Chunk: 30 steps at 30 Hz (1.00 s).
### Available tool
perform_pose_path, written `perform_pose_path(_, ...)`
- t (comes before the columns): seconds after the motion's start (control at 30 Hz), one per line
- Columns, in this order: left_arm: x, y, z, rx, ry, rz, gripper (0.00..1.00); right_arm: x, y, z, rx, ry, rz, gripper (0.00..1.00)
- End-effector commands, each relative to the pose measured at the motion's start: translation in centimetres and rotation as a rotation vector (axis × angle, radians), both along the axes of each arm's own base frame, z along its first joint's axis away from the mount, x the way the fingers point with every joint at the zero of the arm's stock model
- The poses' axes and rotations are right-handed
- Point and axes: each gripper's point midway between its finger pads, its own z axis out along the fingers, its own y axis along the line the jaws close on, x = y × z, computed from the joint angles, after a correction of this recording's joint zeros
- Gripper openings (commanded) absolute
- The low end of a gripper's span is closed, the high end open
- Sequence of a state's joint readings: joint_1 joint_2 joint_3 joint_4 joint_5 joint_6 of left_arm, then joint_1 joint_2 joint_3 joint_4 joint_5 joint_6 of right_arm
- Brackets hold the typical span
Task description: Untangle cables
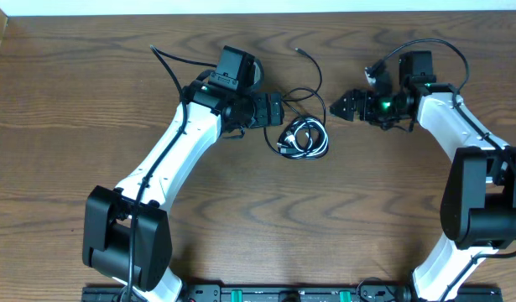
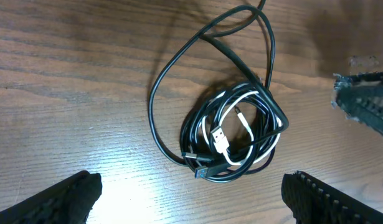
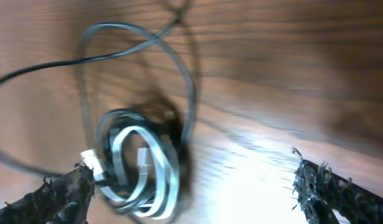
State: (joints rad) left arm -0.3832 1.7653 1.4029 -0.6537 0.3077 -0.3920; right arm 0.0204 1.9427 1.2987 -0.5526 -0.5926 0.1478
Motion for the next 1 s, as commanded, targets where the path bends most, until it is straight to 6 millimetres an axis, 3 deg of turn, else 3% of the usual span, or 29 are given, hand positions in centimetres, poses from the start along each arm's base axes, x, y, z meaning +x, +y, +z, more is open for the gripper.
perform_pose_path(0.0, 0.5, 0.1, 1.6, -0.002, -0.045, 0.002, 0.98, 0.6, -3.1, -1.4, -0.198, -0.013, -0.064, 0.99)
perform_pose_path(0.13, 0.5, 0.1, 1.6, -0.002, -0.045, 0.002, 0.98, 0.8, -4.3, -1.8, -0.263, -0.014, -0.089, 0.99)
perform_pose_path(0.97, 0.5, 0.1, 1.6, -0.002, -0.045, 0.002, 0.98, 0.8, -4.2, -1.8, -0.262, -0.014, -0.089, 0.99)
